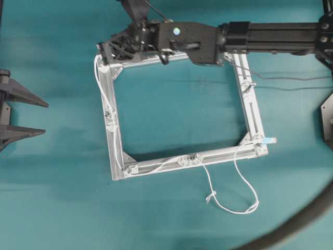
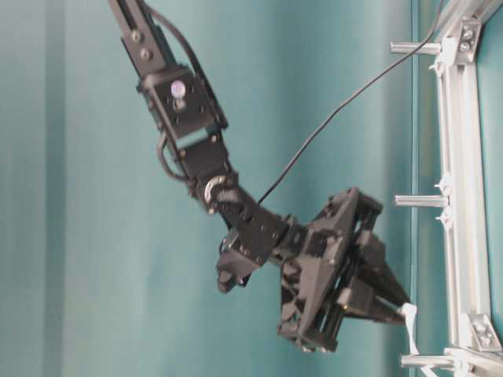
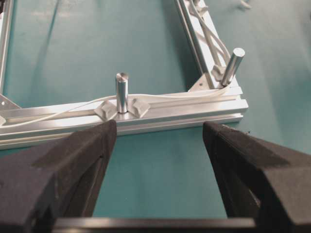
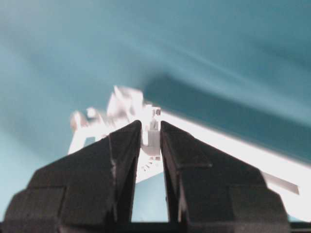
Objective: Move the cable alternately left and right between 8 pins so it hooks onto each one.
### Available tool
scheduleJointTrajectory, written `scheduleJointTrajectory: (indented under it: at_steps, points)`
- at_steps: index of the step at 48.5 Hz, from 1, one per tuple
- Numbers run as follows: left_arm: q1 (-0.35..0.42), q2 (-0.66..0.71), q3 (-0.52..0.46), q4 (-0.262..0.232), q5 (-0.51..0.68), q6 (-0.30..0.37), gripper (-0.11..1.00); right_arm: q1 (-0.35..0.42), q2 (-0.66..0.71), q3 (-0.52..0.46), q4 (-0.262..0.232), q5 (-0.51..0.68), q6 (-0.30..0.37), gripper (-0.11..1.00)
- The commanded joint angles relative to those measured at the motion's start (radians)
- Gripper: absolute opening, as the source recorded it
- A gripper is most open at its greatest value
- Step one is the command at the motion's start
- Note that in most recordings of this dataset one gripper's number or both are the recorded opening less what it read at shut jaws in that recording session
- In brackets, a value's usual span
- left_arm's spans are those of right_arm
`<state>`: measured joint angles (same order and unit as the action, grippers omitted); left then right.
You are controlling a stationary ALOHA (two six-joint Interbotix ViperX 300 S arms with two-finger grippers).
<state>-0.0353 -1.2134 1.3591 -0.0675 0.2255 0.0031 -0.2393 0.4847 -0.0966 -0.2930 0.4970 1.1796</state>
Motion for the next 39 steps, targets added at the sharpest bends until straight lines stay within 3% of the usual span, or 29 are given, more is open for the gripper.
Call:
scheduleJointTrajectory:
  at_steps: [1,14,28,39]
  points:
    - [-0.005,0.008,-0.018,0.003,-0.008,-0.009,0.75,0.02,-0.071,0.025,-0.012,-0.023,0.012,0.16]
    - [-0.005,0.008,-0.017,0.005,-0.009,-0.009,0.75,0.066,-0.124,0.114,-0.023,-0.029,0.025,0.16]
    - [-0.005,0.008,-0.02,0.005,-0.009,-0.009,0.75,0.098,-0.216,0.23,-0.023,-0.018,-0.006,0.16]
    - [-0.005,0.008,-0.021,0.003,-0.009,-0.011,0.75,0.097,-0.278,0.282,-0.021,0.081,-0.083,0.16]
